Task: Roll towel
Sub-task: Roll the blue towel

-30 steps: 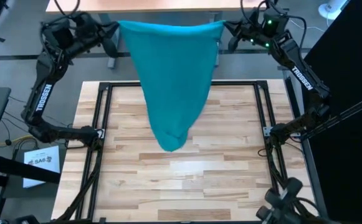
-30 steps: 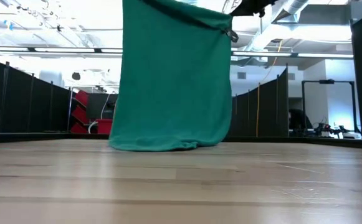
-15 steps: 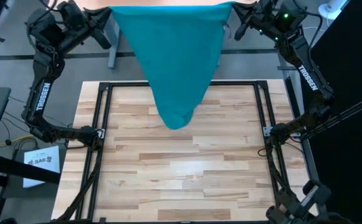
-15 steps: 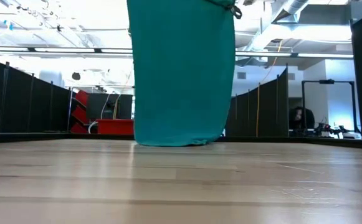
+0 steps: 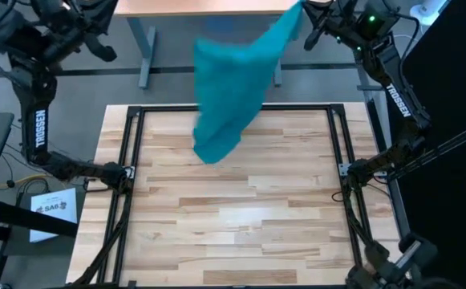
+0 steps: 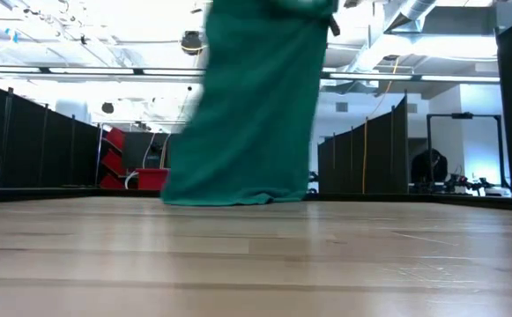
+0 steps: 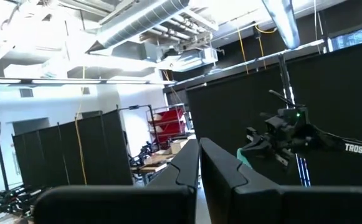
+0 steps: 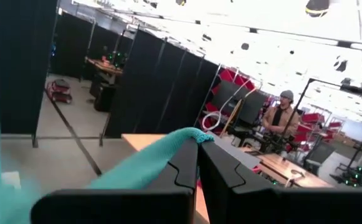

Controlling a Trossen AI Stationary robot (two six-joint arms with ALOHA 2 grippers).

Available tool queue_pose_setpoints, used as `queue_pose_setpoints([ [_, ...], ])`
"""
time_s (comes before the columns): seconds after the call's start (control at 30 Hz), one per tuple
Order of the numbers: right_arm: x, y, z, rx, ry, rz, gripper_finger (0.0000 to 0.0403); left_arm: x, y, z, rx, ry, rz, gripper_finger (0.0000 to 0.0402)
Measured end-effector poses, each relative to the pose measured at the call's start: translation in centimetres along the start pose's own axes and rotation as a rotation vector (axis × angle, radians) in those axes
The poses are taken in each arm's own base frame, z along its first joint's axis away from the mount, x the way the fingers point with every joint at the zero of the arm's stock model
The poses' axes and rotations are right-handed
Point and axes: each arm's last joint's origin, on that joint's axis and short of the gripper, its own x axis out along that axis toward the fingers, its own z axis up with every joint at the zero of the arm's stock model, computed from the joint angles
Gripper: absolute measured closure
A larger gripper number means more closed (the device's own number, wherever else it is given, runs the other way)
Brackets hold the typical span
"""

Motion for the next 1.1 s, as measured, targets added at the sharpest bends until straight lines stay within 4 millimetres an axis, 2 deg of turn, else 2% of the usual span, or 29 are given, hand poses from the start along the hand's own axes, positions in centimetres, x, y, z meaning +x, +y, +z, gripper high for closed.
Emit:
queue_pose_setpoints([
  [0.2,-0.4,0.2,0.2,0.026,0.052,0.022,0.0403,1.1,0.4,-1.9,-0.058,0.121,-0.066,0.0401],
  [0.33,-0.3,1.6,-0.4,0.03,0.139,0.105,0.0403,2.0,-0.4,-4.8,-0.064,0.311,-0.167,0.0401],
  [0.4,-0.2,2.4,-0.8,0.031,0.177,0.149,0.0403,2.6,-1.3,-6.4,-0.014,0.437,-0.184,0.0401],
  [0.5,-0.2,3.5,-1.3,0.008,0.237,0.205,0.0403,2.9,-3.4,-7.9,0.155,0.62,-0.164,0.0401],
  [0.7,-0.2,5.8,-1.4,-0.044,0.287,0.317,0.0403,2.7,-8.2,-7.9,0.351,0.685,-0.185,0.0401],
  [0.77,0.4,7.1,-1.3,-0.07,0.271,0.364,0.0403,2.4,-9.1,-7.9,0.363,0.707,-0.198,0.0401],
  [0.97,3.8,10.6,-3.2,-0.113,0.3,0.439,0.0403,0.9,-10.2,-8.6,0.316,0.848,-0.26,0.0401],
  [1.1,6.4,12.4,-6.0,-0.172,0.404,0.427,0.0403,0.6,-10.5,-9.5,0.307,0.928,-0.286,0.0401],
])
